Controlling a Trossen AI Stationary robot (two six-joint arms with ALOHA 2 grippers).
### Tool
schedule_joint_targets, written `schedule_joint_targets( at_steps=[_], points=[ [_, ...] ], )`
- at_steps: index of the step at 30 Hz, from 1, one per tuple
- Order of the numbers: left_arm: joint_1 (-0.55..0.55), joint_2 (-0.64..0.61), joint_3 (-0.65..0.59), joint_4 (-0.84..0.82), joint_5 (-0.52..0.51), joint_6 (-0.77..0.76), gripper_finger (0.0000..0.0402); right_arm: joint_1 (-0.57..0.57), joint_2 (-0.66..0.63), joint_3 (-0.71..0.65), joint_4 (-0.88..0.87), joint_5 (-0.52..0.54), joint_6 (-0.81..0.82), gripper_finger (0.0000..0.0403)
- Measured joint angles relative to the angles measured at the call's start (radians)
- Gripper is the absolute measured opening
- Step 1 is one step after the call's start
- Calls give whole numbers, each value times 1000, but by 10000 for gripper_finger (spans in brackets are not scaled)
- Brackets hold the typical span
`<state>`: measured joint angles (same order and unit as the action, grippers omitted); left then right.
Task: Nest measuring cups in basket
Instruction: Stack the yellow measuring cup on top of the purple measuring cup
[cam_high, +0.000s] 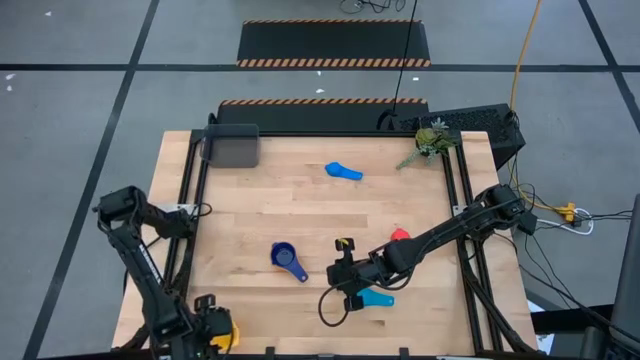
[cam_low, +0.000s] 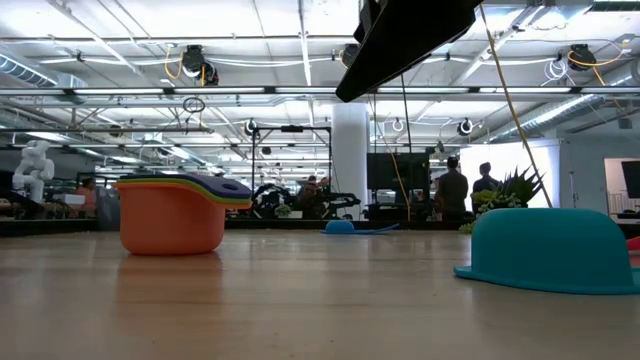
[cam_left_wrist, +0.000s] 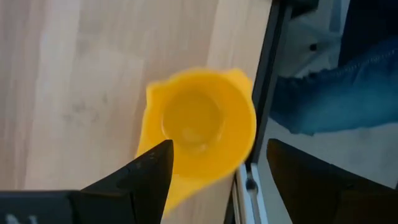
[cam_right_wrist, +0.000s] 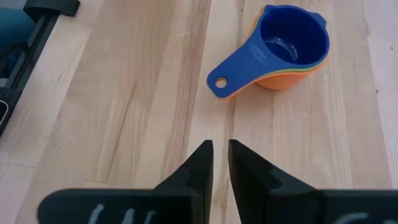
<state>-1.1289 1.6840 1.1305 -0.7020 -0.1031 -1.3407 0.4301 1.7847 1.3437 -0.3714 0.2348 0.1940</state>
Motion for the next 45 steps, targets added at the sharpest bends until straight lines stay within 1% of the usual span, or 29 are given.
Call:
schedule_joint_targets(
  at_steps=[4, 8, 13, 16, 20, 24, 28, 31, 35, 40, 42, 45],
  points=[
    [-15, -6, 0, -10, 20, -14, 258, 0, 0, 0, 0, 0, 0, 40],
    [-18, -45, 0, -42, 31, -16, 261, 0, 0, 0, 0, 1, 0, 40],
    [-25, -102, 1, -85, 19, -35, 275, 0, 0, 0, 0, 2, 0, 40],
    [-38, -106, 1, -143, -2, -26, 286, 0, 0, 0, 0, 2, 0, 40],
    [-46, -106, 1, -167, 25, 9, 304, 0, 0, 0, -1, 2, 0, 40],
    [-51, -106, 1, -167, 27, 21, 314, 0, 0, 0, -2, 1, 0, 40],
    [-60, -106, 1, -162, 80, -9, 310, 0, 0, 0, -2, 1, 0, 40],
    [-80, -106, 1, -163, 88, -36, 301, 0, 0, 0, -2, 0, 2, 40],
    [-108, -106, 1, -180, 85, -50, 290, 0, 0, 0, -2, 0, 2, 40],
    [-131, -99, 0, -241, 84, -50, 285, -1, 1, 0, -2, 0, 2, 40],
    [-136, -99, 0, -243, 70, -44, 285, -1, 1, 0, -2, 0, 2, 40],
    [-141, -94, 0, -234, 19, -32, 285, -1, 1, 0, -2, 0, 3, 40]
  ],
)
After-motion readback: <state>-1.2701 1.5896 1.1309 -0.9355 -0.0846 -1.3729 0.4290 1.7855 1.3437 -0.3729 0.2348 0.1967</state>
